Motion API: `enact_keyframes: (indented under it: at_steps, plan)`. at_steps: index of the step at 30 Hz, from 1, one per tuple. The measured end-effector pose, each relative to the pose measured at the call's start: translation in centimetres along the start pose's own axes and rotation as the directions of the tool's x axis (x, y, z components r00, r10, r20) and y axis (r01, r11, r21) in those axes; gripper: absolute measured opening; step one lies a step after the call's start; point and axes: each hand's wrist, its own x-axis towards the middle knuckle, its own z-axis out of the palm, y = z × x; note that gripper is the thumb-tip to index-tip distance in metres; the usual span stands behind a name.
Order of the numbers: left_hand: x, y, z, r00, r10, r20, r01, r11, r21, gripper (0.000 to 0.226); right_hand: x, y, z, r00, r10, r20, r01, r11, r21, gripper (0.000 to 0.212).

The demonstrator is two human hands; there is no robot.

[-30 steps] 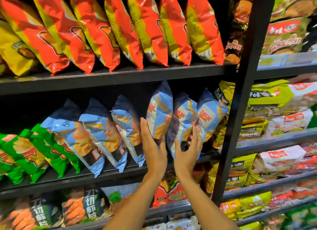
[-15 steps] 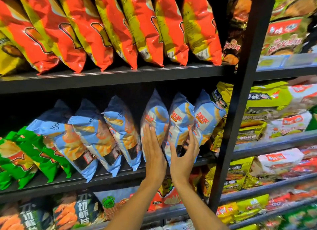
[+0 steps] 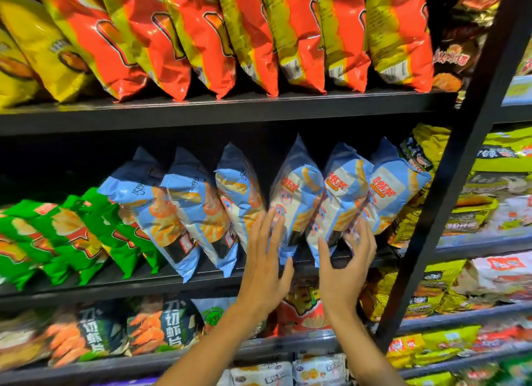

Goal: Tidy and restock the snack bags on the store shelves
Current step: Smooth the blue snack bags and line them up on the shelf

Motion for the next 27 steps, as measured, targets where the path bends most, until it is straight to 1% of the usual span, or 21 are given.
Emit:
enact_keyframes:
  at_steps: [2,4,5,7,9,13,17,19,22,24,26,27]
  plan:
    - [-2.0,-2.3,-3.3,0.998,0.070,0.000,-0.069,0.990,0.123,0.073,-1.2,-0.8,0.9,0.986,-0.143,0.090,0.143,0.990,0.001,0.076]
    - [-3.3,-5.0,-6.7,0.991,0.123,0.045,-0.131,0.946,0.298,0.069,-2.3,-1.8,2.7,0.933,-0.261,0.247,0.271,0.963,-0.006,0.074]
    - [-3.6,-6.2,-8.2,0.986,0.136,0.099,-0.165,0.903,0.396,0.071,-2.8,-2.4,3.9,0.898,-0.284,0.335,0.302,0.953,-0.002,0.075]
    - [-3.8,-7.9,-10.7,0.966,0.115,0.231,-0.228,0.802,0.552,0.081,-3.3,-3.7,6.5,0.843,-0.266,0.468,0.307,0.952,-0.012,0.084]
    - [-3.8,-8.6,-12.3,0.942,0.088,0.325,-0.281,0.737,0.615,0.091,-3.6,-4.2,9.0,0.838,-0.195,0.510,0.271,0.959,-0.079,0.091]
    - [-4.0,-9.0,-13.7,0.918,0.117,0.379,-0.346,0.706,0.618,0.094,-3.9,-3.8,12.1,0.898,-0.074,0.434,0.174,0.965,-0.196,0.090]
    - [-3.7,-9.1,-14.1,0.908,0.096,0.408,-0.353,0.701,0.620,0.096,-3.8,-4.9,12.3,0.949,0.027,0.313,0.034,0.982,-0.188,0.082]
    - [-3.7,-9.2,-14.0,0.907,0.087,0.411,-0.343,0.720,0.603,0.094,-4.2,-6.0,11.6,0.960,0.039,0.278,0.009,0.985,-0.171,0.083]
    - [-3.7,-9.3,-14.1,0.912,0.087,0.401,-0.317,0.770,0.554,0.089,-5.2,-7.5,10.0,0.969,0.011,0.248,0.026,0.989,-0.148,0.084]
    - [-3.9,-9.0,-14.5,0.928,0.085,0.363,-0.267,0.831,0.488,0.083,-6.3,-8.3,8.5,0.977,-0.003,0.212,0.032,0.990,-0.136,0.085]
    - [-4.3,-7.9,-15.0,0.952,0.074,0.297,-0.189,0.905,0.381,0.074,-7.6,-9.4,6.7,0.985,-0.003,0.170,0.024,0.992,-0.121,0.084]
    - [-4.6,-7.0,-15.3,0.965,0.056,0.257,-0.133,0.946,0.295,0.070,-8.4,-10.1,5.8,0.988,-0.008,0.157,0.025,0.994,-0.107,0.083]
